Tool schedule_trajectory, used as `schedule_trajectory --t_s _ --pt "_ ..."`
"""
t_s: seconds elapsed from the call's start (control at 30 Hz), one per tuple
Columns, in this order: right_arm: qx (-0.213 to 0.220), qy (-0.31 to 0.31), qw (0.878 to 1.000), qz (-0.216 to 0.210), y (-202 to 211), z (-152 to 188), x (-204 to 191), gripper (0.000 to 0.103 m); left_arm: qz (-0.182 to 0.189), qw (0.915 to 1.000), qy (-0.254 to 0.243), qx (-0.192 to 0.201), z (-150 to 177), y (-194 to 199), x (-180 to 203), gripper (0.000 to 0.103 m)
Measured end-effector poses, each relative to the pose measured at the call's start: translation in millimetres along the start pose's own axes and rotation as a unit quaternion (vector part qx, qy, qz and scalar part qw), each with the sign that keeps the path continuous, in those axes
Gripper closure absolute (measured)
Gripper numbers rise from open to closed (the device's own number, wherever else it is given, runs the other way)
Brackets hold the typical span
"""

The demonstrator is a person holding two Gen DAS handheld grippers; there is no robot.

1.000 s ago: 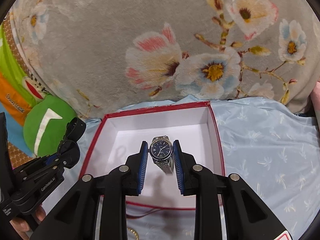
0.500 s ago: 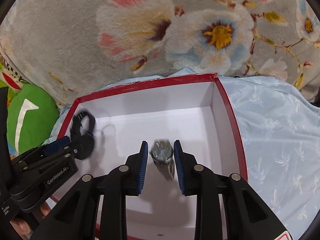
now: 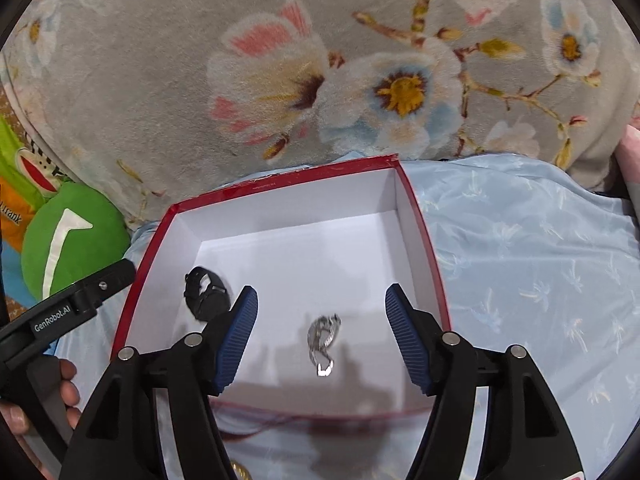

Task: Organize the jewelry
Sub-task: 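Move the left tool to the black-and-gold bead bracelet and grasp it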

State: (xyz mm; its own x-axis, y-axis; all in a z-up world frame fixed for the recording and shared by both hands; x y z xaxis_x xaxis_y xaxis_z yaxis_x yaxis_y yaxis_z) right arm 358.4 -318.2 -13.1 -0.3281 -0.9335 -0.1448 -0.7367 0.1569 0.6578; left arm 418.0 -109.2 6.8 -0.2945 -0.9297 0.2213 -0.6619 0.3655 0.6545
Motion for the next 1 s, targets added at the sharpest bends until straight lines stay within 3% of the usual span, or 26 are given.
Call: schedule_trajectory --t_s 0.2,0.4,0.73,1.0 --pt "0.006 0.001 1.0 0.009 43.0 38.6 8.0 0.033 -0.016 0.9996 0.023 0.003 31.3 47.5 -31.6 0.007" --pt "-0.009 -0.002 1.0 0.009 73.7 86.5 14.6 0.032 -0.038 0.999 0.02 -0.014 88.0 85.3 -52.0 0.007" --pt "-0.041 -0.008 0.999 0.025 108.8 163.0 35.5 0.032 -0.032 0.9952 0.036 -0.085 186.4 106.8 -61.3 0.007" --pt "-0.072 -0.017 0.996 0.043 120.1 208.3 61.8 0.032 -0.028 0.9912 0.059 -0.116 226.7 111.5 -64.0 0.007"
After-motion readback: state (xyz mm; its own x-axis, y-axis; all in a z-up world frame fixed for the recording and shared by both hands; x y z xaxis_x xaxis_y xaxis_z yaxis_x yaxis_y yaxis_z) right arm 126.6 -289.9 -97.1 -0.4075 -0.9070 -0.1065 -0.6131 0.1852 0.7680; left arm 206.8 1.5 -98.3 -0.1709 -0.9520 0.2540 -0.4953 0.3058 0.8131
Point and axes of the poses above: each gripper's, at about its wrist camera, not at the fingertips, and y roughly against the way its jaws point, x to its right, z to its underside, the point moved 8 cm from there along -y, roughly the way its jaws point, and after that the axes turned 7 degrees about z, right-handed, at the moved point
